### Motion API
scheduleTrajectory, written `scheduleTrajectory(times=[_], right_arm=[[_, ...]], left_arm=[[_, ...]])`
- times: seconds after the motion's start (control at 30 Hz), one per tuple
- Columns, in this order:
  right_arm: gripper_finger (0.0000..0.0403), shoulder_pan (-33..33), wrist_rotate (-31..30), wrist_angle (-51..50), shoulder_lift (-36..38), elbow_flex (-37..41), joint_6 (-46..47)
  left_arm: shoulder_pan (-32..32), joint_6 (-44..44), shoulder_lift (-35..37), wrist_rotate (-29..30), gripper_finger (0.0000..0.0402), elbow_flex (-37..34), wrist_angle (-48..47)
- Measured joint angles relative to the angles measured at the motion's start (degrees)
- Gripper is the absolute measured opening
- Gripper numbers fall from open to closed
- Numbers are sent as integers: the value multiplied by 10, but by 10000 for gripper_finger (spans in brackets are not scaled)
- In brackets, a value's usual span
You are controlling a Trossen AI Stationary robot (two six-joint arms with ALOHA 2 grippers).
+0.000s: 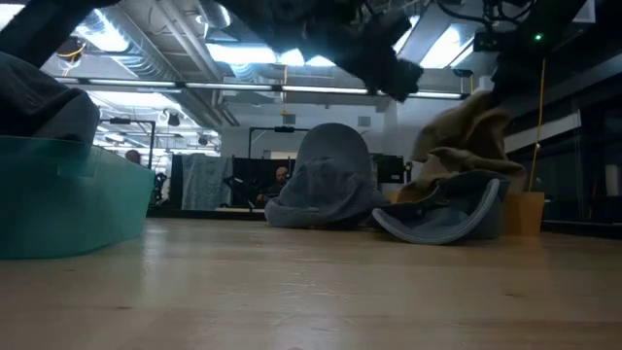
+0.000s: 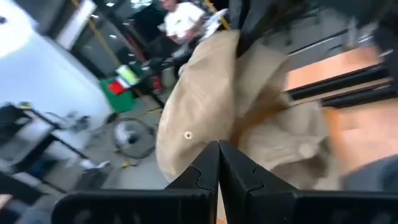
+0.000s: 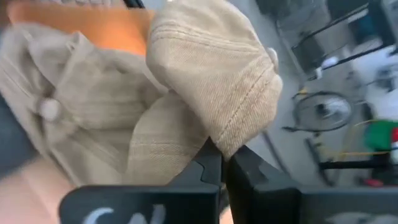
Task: Pick & Place hat
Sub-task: Put the brown cap into the orange bin
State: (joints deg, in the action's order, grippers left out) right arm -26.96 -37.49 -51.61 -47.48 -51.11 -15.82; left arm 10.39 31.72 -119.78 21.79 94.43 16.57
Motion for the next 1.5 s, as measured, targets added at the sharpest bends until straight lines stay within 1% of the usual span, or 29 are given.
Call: scheduleTrajectory(times=[0.1,0.3,0.4,0.5,0.6,0.73,0.83,0.93,1.0,1.07,1.2,1.23,1.27,1.37,1.43,1.5], right_arm=[[8,0,-21,-8,0,0,-53],[8,0,-35,-14,0,0,-152],[8,0,-34,-14,-1,0,-175],[8,0,-26,-16,-8,0,-177],[8,0,8,-18,-22,0,-161],[8,3,53,-14,-51,0,-129],[8,14,93,-24,-68,0,-104],[8,33,157,-50,-77,0,-78],[8,47,174,-71,-78,0,-58],[8,60,154,-94,-78,0,-36],[8,73,31,-124,-78,0,8],[8,74,12,-126,-78,0,16],[8,74,3,-128,-78,0,22],[8,74,0,-134,-78,0,45],[8,74,2,-134,-78,0,74],[13,74,18,-134,-78,0,102]], left_arm=[[-4,-25,34,-25,3,0,-68],[-23,-36,98,-35,3,-1,-180],[-39,-30,137,-35,2,-1,-234],[-59,-31,176,-39,2,-1,-295],[-81,-44,213,-39,2,-4,-344],[-109,-68,247,-23,1,-5,-395],[-128,-71,265,20,2,-5,-420],[-142,-71,279,73,1,-5,-434],[-147,-72,286,92,2,-5,-438],[-150,-75,290,99,3,-5,-442],[-149,-76,291,105,1,-5,-442],[-149,-76,291,107,1,-5,-443],[-149,-76,291,107,2,-5,-443],[-149,-82,291,108,4,-5,-443],[-148,-85,291,109,2,-5,-443],[-148,-85,291,121,1,-5,-443]])
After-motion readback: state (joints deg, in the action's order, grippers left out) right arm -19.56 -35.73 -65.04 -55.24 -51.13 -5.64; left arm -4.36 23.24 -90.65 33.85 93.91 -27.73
